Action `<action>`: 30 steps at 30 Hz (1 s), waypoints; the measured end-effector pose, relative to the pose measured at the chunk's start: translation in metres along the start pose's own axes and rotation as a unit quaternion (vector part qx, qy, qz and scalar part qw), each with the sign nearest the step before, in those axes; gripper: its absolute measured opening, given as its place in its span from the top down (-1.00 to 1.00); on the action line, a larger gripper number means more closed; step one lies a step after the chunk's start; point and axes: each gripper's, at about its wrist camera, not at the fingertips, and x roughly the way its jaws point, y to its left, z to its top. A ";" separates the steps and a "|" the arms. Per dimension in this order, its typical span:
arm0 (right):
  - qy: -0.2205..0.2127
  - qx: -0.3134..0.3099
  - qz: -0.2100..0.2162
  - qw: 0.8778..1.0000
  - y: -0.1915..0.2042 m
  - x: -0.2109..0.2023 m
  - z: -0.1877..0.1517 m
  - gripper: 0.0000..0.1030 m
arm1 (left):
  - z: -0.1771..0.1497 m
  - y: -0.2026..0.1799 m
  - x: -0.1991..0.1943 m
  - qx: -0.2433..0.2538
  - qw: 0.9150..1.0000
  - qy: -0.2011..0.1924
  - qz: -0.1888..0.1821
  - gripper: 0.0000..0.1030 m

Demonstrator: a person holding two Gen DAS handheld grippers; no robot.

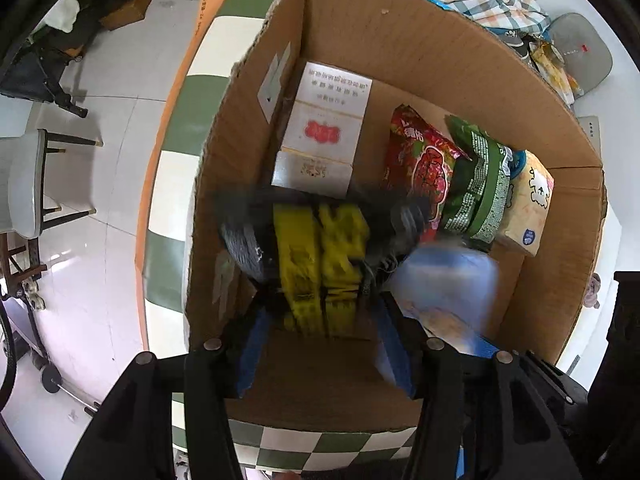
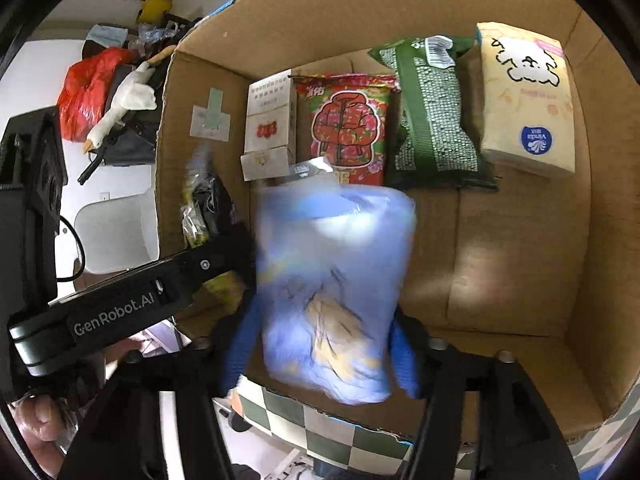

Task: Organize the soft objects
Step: 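Open the left tool over the box while the right tool releases the blue tissue pack, then move both tools back toward the orange bag and lilac cloth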

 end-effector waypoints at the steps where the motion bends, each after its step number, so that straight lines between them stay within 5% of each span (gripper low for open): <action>1: 0.000 -0.002 -0.001 1.000 0.001 0.001 0.000 -0.34 | 0.000 0.000 0.000 0.001 1.000 -0.002 0.001 0.00; 7: 0.000 -0.005 -0.002 1.000 0.003 -0.003 -0.001 -0.42 | -0.007 -0.003 -0.013 0.014 1.000 -0.023 0.008 -0.06; 10: -0.010 -0.013 -0.013 1.000 0.001 -0.010 -0.006 -0.45 | -0.014 -0.005 -0.024 0.019 0.999 -0.042 0.008 -0.33; 13: -0.023 -0.018 -0.026 0.999 -0.004 -0.022 -0.013 -0.50 | -0.028 -0.009 -0.035 0.027 0.997 -0.067 0.013 -0.36; 16: -0.038 -0.023 -0.046 0.998 -0.009 -0.035 -0.021 -0.52 | -0.041 -0.012 -0.042 0.035 0.995 -0.087 0.023 -0.42; 19: -0.053 -0.029 -0.071 0.996 -0.015 -0.048 -0.029 -0.53 | -0.055 -0.017 -0.049 0.041 0.992 -0.116 0.038 -0.76; 23: -0.077 -0.038 -0.114 0.990 -0.023 -0.065 -0.042 -0.80 | -0.070 -0.029 -0.056 0.049 0.985 -0.150 0.072 -0.91; 30: -0.129 -0.047 -0.183 0.973 -0.034 -0.098 -0.069 -1.00 | -0.096 -0.040 -0.074 0.053 0.977 -0.195 0.074 -0.94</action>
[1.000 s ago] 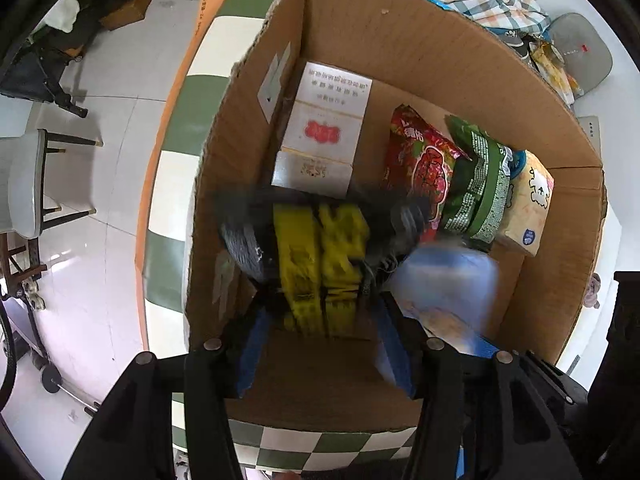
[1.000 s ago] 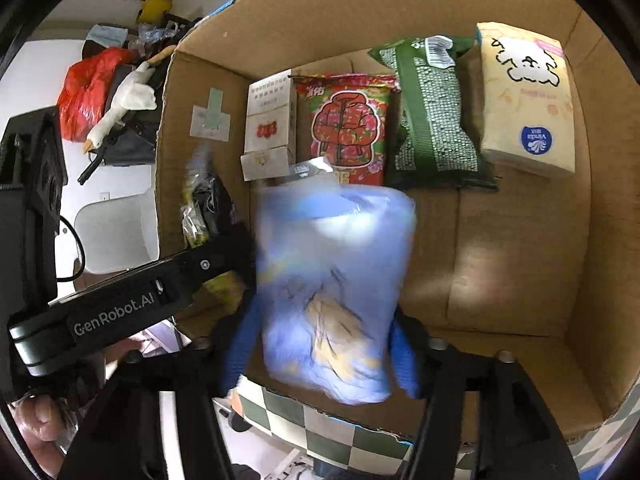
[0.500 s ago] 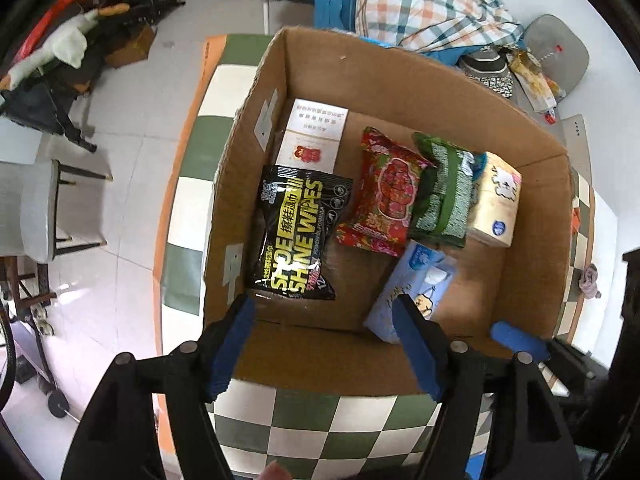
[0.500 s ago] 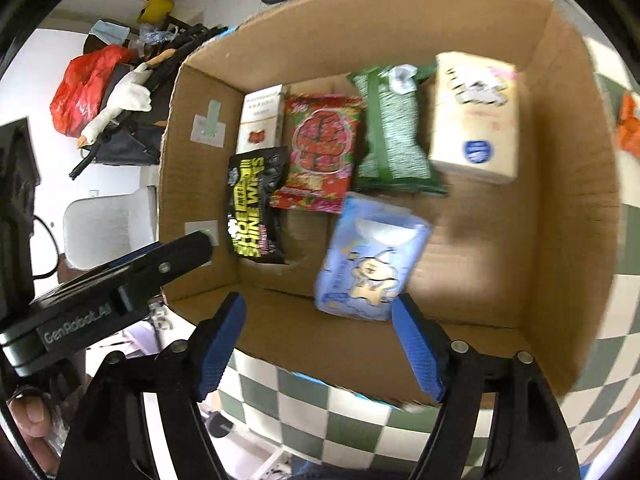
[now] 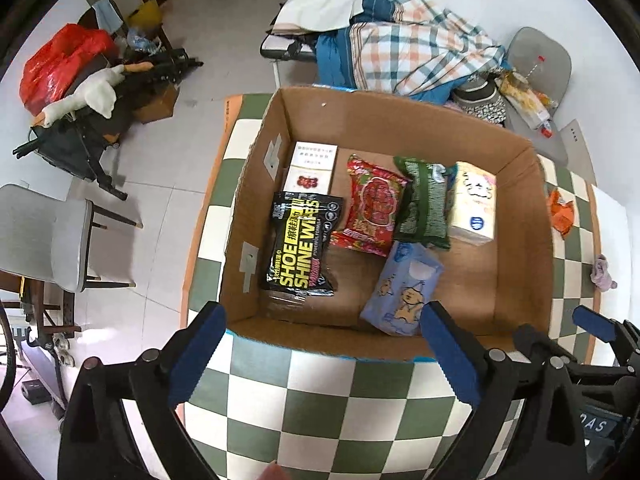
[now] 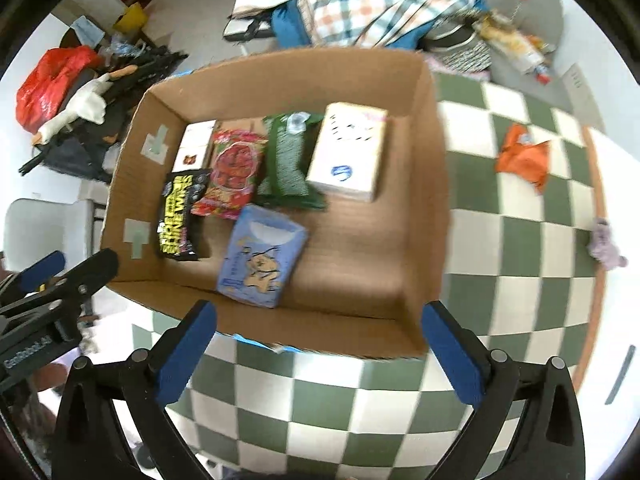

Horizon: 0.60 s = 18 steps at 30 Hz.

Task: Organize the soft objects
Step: 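Move both tools back toward the orange bag and lilac cloth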

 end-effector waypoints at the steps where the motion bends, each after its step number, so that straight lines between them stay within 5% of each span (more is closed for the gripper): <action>1: -0.006 0.001 -0.003 1.000 -0.003 -0.005 -0.001 -1.00 | -0.003 -0.002 -0.004 0.000 1.000 -0.005 0.000 -0.94; 18: -0.100 -0.009 -0.014 0.995 -0.010 -0.109 -0.058 -1.00 | -0.042 -0.017 -0.101 0.007 0.995 -0.100 -0.005 -1.00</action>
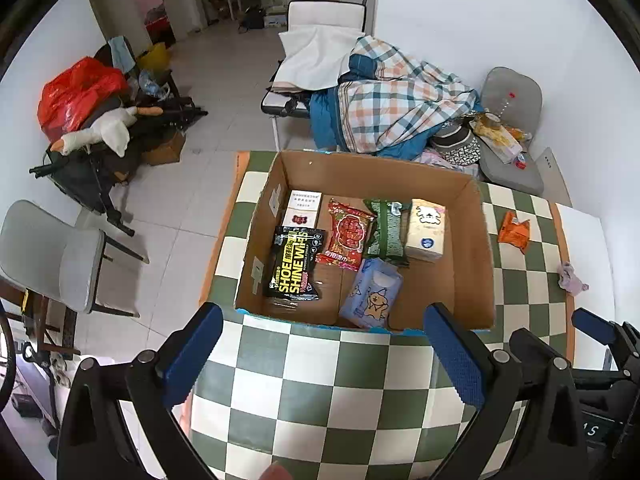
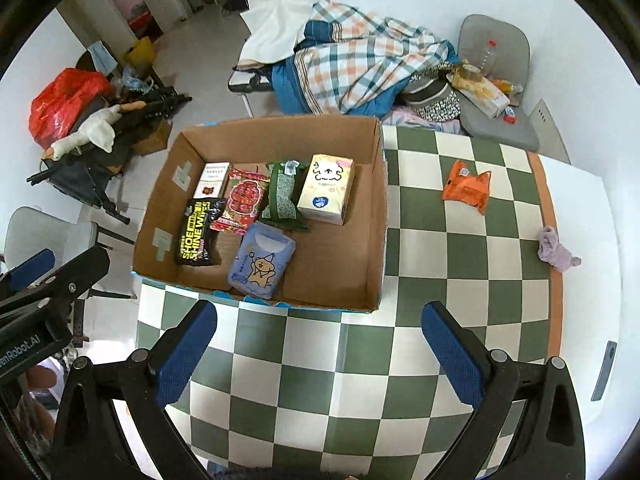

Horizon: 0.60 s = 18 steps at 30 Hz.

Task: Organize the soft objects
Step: 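Move both tools back toward the orange bag and lilac cloth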

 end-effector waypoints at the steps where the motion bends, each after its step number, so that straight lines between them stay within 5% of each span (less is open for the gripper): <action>1: -0.003 0.000 0.002 1.000 -0.001 -0.004 -0.002 -1.00 | 0.000 -0.001 -0.003 0.000 1.000 -0.002 -0.001 -1.00; 10: -0.006 0.023 0.038 0.999 -0.027 -0.021 -0.008 -1.00 | 0.008 -0.040 -0.016 0.031 0.999 -0.007 -0.035 -0.99; 18: 0.009 0.116 0.038 0.992 -0.131 -0.010 -0.005 -1.00 | 0.046 -0.151 0.016 0.140 0.988 0.019 -0.061 -0.99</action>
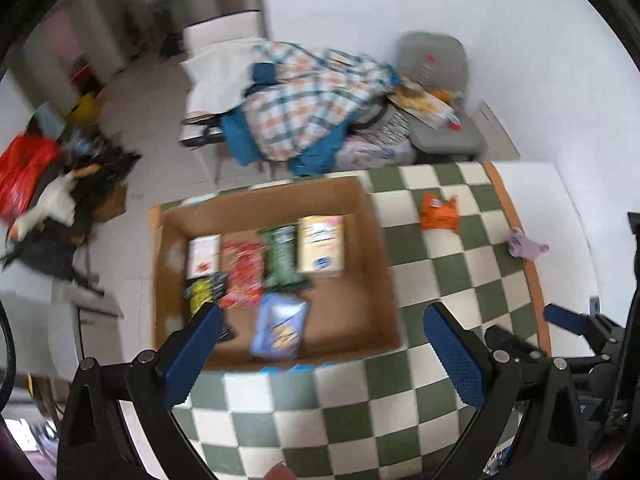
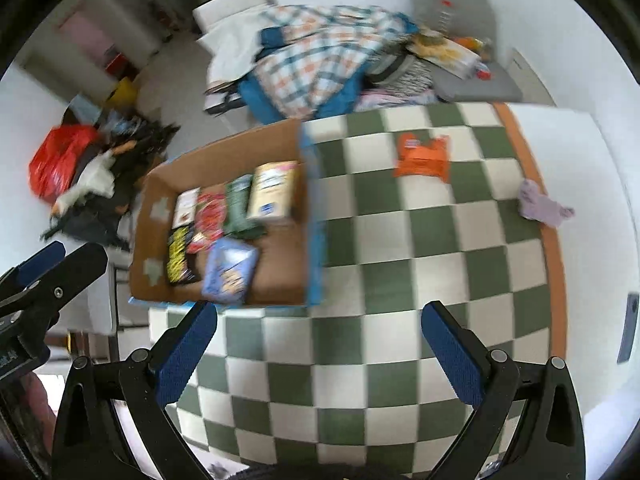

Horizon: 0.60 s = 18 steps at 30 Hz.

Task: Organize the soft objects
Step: 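Move both tools back toward the orange bag and lilac cloth, then grasp the orange snack bag with the left tool while the right tool grasps the lilac cloth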

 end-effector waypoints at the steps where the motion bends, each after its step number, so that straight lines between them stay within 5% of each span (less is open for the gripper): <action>1: -0.003 0.013 -0.007 1.000 -0.016 -0.001 0.006 -1.00 | 0.012 -0.016 0.011 0.011 1.000 0.007 -0.007 -0.99; 6: -0.006 0.107 -0.032 0.994 -0.119 0.008 0.042 -1.00 | 0.062 -0.079 0.076 0.038 0.997 0.058 -0.024 -0.99; 11: 0.017 0.185 -0.059 0.981 -0.211 0.038 0.071 -1.00 | 0.096 -0.126 0.167 0.037 0.986 0.151 -0.058 -0.99; 18: 0.053 0.208 -0.091 0.972 -0.296 0.086 0.097 -1.00 | 0.114 -0.178 0.268 0.057 0.969 0.230 -0.069 -0.99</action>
